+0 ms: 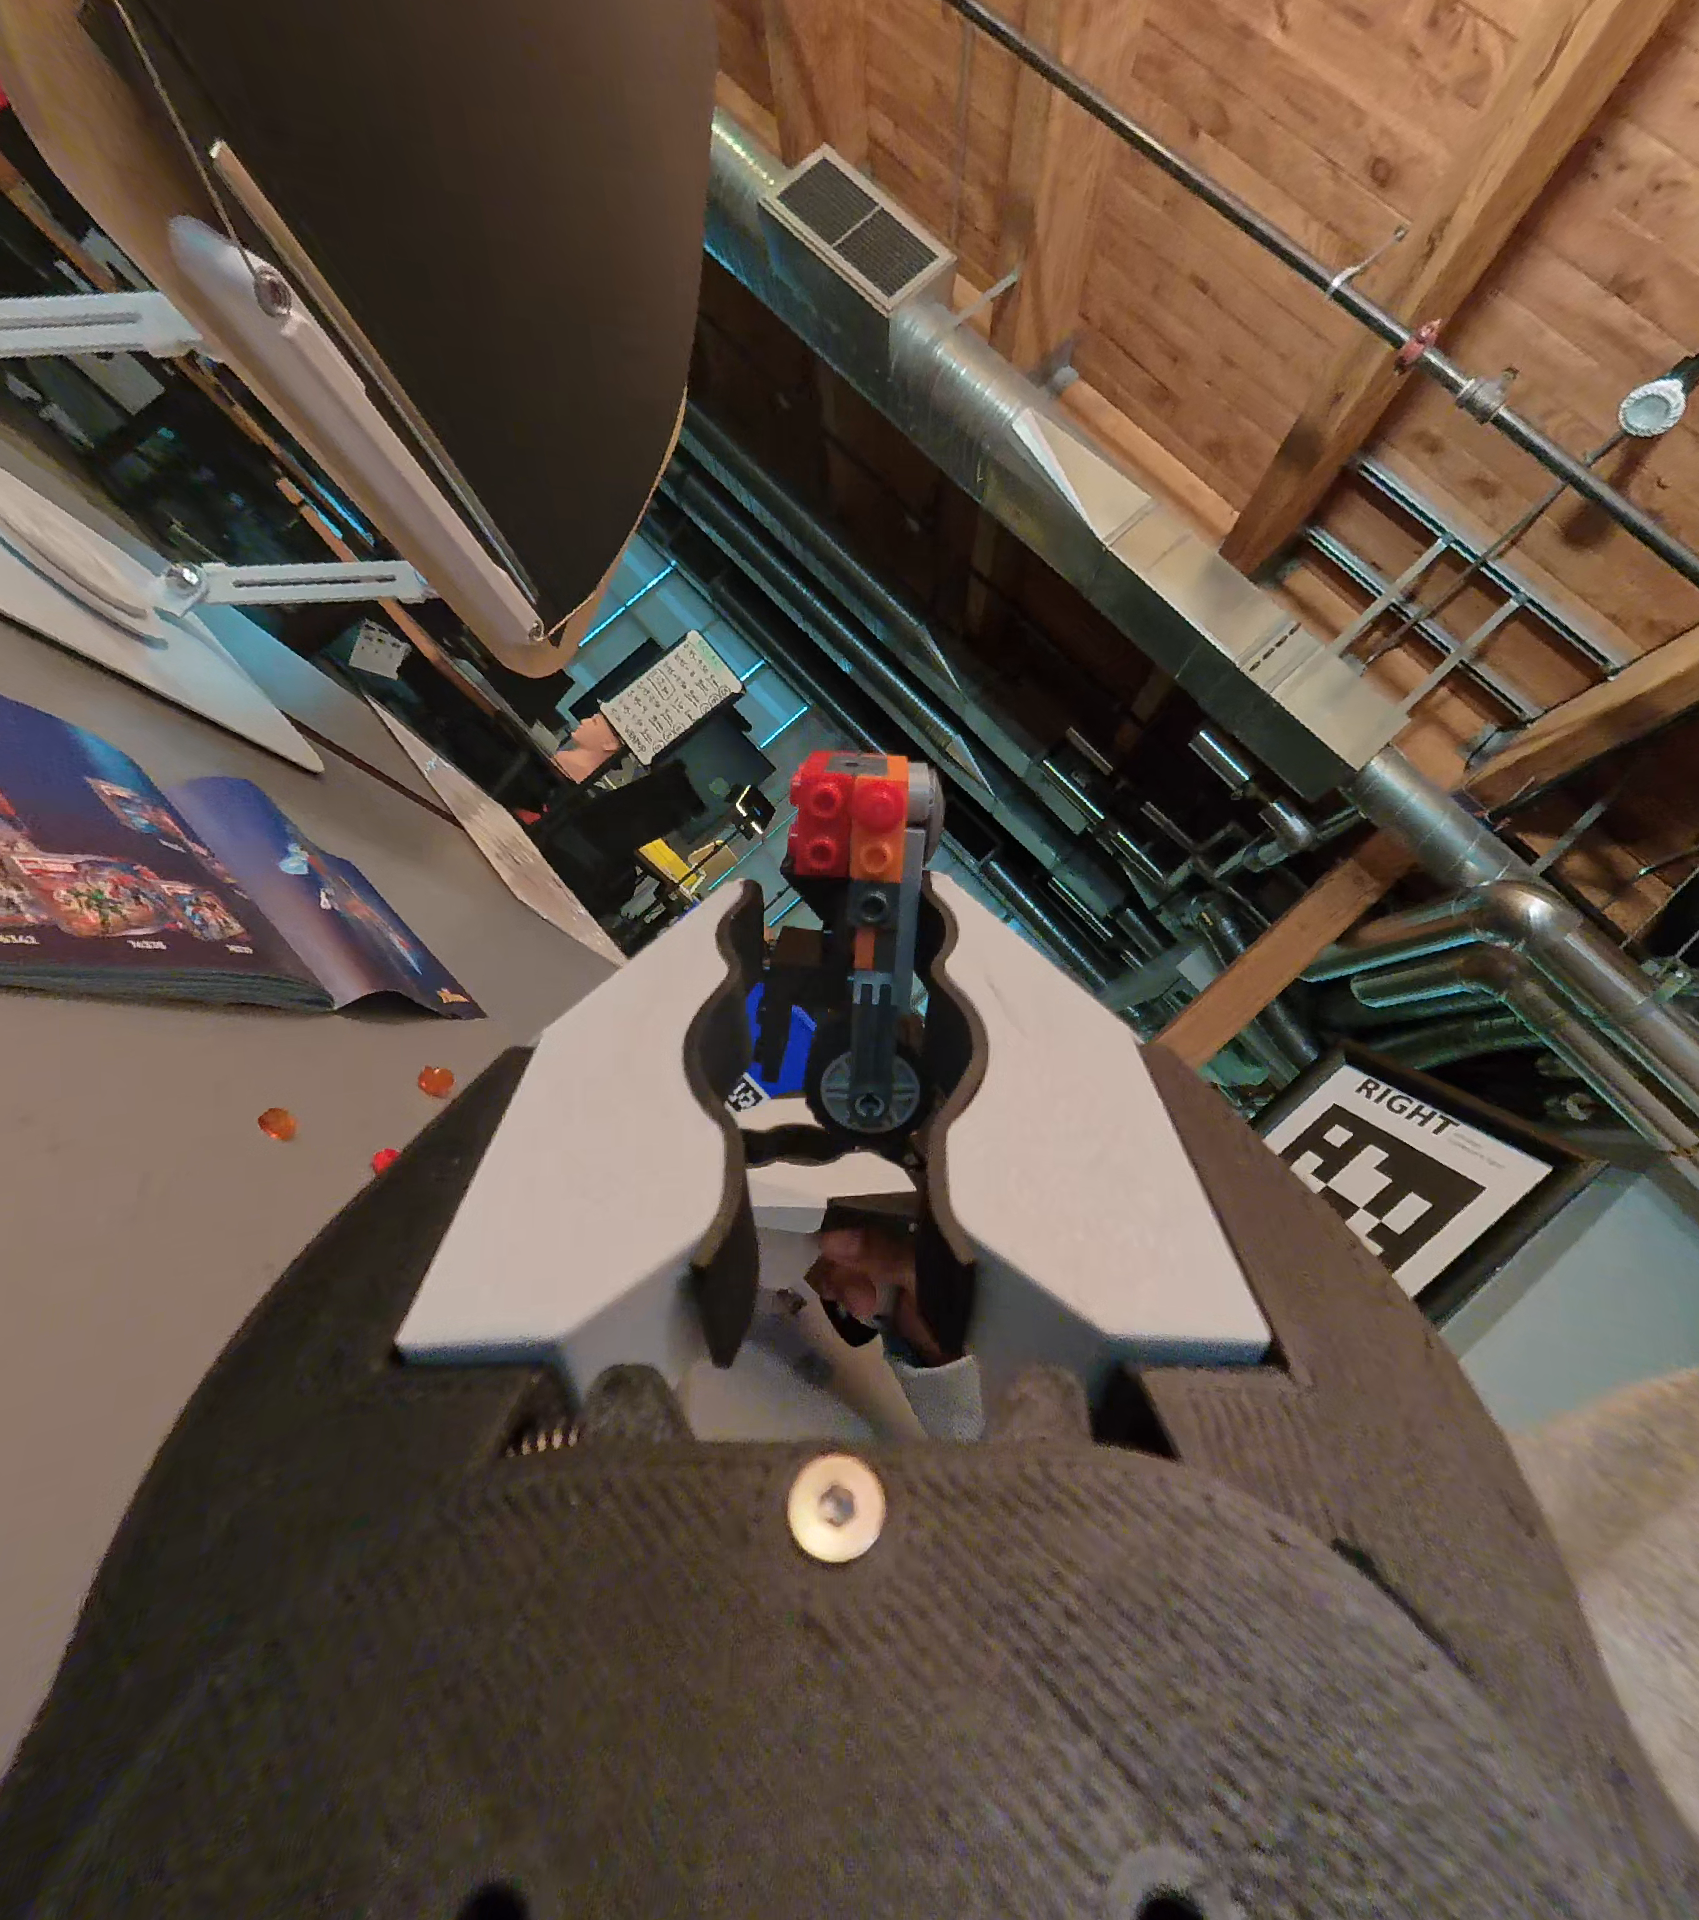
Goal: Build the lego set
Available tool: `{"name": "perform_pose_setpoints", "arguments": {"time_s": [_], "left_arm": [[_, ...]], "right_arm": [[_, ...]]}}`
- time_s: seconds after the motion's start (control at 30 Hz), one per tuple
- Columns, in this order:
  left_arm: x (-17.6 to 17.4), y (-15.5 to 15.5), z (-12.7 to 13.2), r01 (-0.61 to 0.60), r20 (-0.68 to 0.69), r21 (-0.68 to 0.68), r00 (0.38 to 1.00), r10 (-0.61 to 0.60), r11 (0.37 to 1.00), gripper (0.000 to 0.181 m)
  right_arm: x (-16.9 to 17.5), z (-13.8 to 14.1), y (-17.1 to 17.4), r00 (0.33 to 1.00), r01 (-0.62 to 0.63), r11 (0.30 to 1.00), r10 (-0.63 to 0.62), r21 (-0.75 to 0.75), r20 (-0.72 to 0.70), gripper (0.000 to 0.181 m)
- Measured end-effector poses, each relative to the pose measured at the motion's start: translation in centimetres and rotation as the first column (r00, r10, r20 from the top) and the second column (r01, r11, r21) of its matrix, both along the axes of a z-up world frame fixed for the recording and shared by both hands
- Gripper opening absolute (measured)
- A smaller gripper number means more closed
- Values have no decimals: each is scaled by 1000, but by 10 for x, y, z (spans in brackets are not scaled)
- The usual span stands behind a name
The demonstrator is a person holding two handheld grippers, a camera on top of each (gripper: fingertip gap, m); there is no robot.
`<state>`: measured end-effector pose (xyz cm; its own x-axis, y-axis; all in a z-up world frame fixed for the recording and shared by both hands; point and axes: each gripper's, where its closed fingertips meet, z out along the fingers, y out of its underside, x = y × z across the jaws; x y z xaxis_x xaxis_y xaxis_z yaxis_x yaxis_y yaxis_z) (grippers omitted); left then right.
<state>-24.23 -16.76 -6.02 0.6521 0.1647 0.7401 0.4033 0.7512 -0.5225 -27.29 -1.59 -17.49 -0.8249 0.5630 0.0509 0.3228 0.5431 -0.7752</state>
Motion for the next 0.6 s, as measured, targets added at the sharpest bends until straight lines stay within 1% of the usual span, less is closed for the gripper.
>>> {"name": "perform_pose_setpoints", "arguments": {"time_s": [0.07,0.13,0.23,0.33,0.37,0.4,0.47,0.53,0.57,0.6], "left_arm": [[0,-1,-1,-5,2,-7,1000,5,1000,27],[-1,0,-2,-4,5,-11,1000,4,1000,27],[-1,2,-3,5,12,-14,1000,-5,1000,27],[0,4,-5,16,24,-9,1000,-15,1000,26],[0,5,-5,19,28,-3,999,-19,1000,26],[0,6,-6,24,33,3,999,-25,1000,27],[2,7,-7,31,43,13,999,-32,999,27],[3,9,-7,37,51,15,998,-37,999,27],[3,11,-7,39,52,12,998,-39,999,27],[3,13,-8,39,52,7,998,-39,999,27]], "right_arm": [[2,5,2,1000,-1,1000,1,-17,2,24],[1,14,17,999,30,1000,-30,-4,-30,25],[5,29,56,993,99,995,-98,7,-67,26],[21,31,101,988,139,989,-136,44,-67,27],[31,28,111,991,128,990,-125,54,-52,28],[45,23,115,996,84,995,-83,49,-19,28],[76,11,112,997,-26,1000,25,8,68,29],[91,-6,117,992,-38,998,33,40,120,31],[92,-14,121,992,-31,997,22,73,121,32],[93,-20,123,992,-31,995,20,90,121,30]]}}
